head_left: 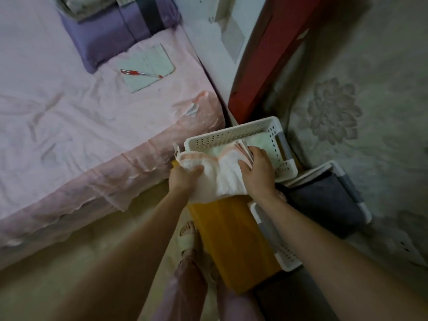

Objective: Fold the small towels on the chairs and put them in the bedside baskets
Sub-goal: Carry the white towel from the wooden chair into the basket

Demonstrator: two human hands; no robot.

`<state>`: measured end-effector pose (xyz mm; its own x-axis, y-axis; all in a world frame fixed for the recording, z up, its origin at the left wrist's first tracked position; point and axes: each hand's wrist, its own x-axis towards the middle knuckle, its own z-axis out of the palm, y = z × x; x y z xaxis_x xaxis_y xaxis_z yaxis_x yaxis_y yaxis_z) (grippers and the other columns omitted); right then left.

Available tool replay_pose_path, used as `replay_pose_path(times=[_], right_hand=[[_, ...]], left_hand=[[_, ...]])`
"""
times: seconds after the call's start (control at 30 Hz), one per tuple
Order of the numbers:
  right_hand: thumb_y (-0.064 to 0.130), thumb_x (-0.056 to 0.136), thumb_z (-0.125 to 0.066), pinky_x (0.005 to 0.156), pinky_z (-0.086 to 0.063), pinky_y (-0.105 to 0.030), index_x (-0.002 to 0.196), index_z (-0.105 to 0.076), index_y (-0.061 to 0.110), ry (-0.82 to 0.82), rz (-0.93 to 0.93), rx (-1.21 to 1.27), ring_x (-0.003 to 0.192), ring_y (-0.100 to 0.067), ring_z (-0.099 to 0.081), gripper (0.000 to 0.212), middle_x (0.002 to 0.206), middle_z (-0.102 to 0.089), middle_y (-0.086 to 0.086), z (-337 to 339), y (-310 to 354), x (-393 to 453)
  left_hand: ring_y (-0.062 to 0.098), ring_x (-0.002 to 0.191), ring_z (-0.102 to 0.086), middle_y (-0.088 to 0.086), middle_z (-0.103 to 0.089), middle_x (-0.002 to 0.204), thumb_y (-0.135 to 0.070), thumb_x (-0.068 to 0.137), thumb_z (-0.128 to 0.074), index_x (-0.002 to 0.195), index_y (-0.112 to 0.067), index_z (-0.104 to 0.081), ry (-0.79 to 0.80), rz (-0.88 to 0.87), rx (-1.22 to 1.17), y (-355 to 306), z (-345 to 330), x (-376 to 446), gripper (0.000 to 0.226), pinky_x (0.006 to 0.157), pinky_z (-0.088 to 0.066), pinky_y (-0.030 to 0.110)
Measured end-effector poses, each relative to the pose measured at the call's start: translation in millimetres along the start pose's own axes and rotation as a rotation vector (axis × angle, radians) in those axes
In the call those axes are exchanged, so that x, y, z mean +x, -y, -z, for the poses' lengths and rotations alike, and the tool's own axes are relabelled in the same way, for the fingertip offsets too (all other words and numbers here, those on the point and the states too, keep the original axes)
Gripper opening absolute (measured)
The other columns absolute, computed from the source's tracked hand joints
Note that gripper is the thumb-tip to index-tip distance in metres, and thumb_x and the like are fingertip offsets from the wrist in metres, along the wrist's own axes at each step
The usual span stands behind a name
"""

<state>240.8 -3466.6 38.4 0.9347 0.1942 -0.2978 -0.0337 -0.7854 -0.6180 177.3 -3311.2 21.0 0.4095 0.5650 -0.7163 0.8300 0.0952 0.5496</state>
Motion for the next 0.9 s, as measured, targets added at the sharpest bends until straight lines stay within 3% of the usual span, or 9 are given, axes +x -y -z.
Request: replay_pose_path(times=[0.13, 0.23, 0.3, 0.47, 0.57, 0.67, 0.77, 0.9], right_hand=[[0.015, 0.095, -0.056, 0.095, -0.040, -0.036, 0.127, -0.051, 0.007, 0.043, 0.012, 0.027, 0.114, -0.025, -0.051, 0.033, 0.121, -0.055, -0.009, -16, 16, 3], [0.016, 0.097, -0.054, 0.094, -0.041, -0.035, 0.129, -0.049, 0.007, -0.003, 0.011, 0.024, 0.116, -0.025, -0.050, 0.034, 0.124, -0.054, -0.010, -14, 17, 9], [0.018, 0.097, -0.053, 0.091, -0.040, -0.031, 0.129, -0.049, 0.007, -0.048, 0.023, 0.005, 0.116, -0.026, -0.051, 0.034, 0.125, -0.054, -0.011, -10, 15, 16], [0.021, 0.098, -0.054, 0.100, -0.044, -0.039, 0.133, -0.049, 0.007, -0.090, 0.013, -0.063, 0.121, -0.027, -0.050, 0.038, 0.130, -0.053, -0.012, -13, 1, 39], [0.022, 0.097, -0.055, 0.092, -0.045, -0.032, 0.129, -0.050, 0.008, -0.072, 0.015, -0.078, 0.117, -0.026, -0.052, 0.035, 0.127, -0.054, -0.012, -20, -8, 46], [0.022, 0.098, -0.055, 0.086, -0.040, -0.025, 0.129, -0.048, 0.008, -0.036, 0.002, -0.095, 0.119, -0.025, -0.051, 0.035, 0.129, -0.052, -0.011, -26, -15, 49], [0.019, 0.096, -0.056, 0.098, -0.046, -0.032, 0.139, -0.039, 0.010, -0.083, 0.069, -0.107, 0.127, -0.027, -0.046, 0.047, 0.141, -0.042, -0.012, -27, -18, 44], [0.017, 0.093, -0.060, 0.114, -0.032, -0.048, 0.144, -0.038, 0.005, -0.094, 0.421, -0.373, 0.141, -0.034, -0.033, 0.057, 0.151, -0.036, -0.017, -27, -18, 36]], left_hand=[[0.029, 0.096, -0.064, 0.015, -0.067, 0.110, -0.028, 0.087, -0.069, 0.113, -0.003, -0.061, -0.081, -0.065, 0.025, 9, 34, 11, 0.038, 0.086, -0.053, 0.040], [0.023, 0.103, -0.061, 0.009, -0.064, 0.114, -0.028, 0.088, -0.068, 0.118, -0.006, -0.056, -0.206, -0.280, 0.053, 10, 37, 10, 0.040, 0.089, -0.048, 0.035], [0.014, 0.101, -0.054, 0.002, -0.060, 0.113, -0.026, 0.090, -0.066, 0.119, -0.009, -0.052, -0.205, -0.385, 0.022, 3, 29, 8, 0.036, 0.085, -0.042, 0.027], [0.013, 0.088, -0.049, 0.005, -0.056, 0.102, -0.021, 0.095, -0.060, 0.118, -0.001, -0.049, -0.167, -0.373, 0.029, -8, 5, 22, 0.033, 0.066, -0.032, 0.011], [0.014, 0.093, -0.057, 0.004, -0.062, 0.113, -0.023, 0.094, -0.061, 0.129, -0.006, -0.048, -0.163, -0.361, 0.041, -4, -6, 37, 0.041, 0.065, -0.036, 0.005], [0.023, 0.110, -0.058, 0.009, -0.060, 0.126, -0.026, 0.093, -0.061, 0.143, -0.004, -0.034, -0.119, -0.334, 0.100, 2, -11, 42, 0.061, 0.082, -0.044, 0.023], [0.028, 0.122, -0.051, 0.012, -0.049, 0.138, -0.029, 0.091, -0.063, 0.145, -0.005, -0.029, -0.100, -0.350, 0.116, 4, -7, 33, 0.068, 0.096, -0.046, 0.035], [0.024, 0.141, -0.028, 0.010, -0.030, 0.153, -0.029, 0.097, -0.053, 0.148, -0.011, -0.029, -0.324, -0.648, 0.267, 14, 15, 13, 0.059, 0.108, -0.031, 0.033]])
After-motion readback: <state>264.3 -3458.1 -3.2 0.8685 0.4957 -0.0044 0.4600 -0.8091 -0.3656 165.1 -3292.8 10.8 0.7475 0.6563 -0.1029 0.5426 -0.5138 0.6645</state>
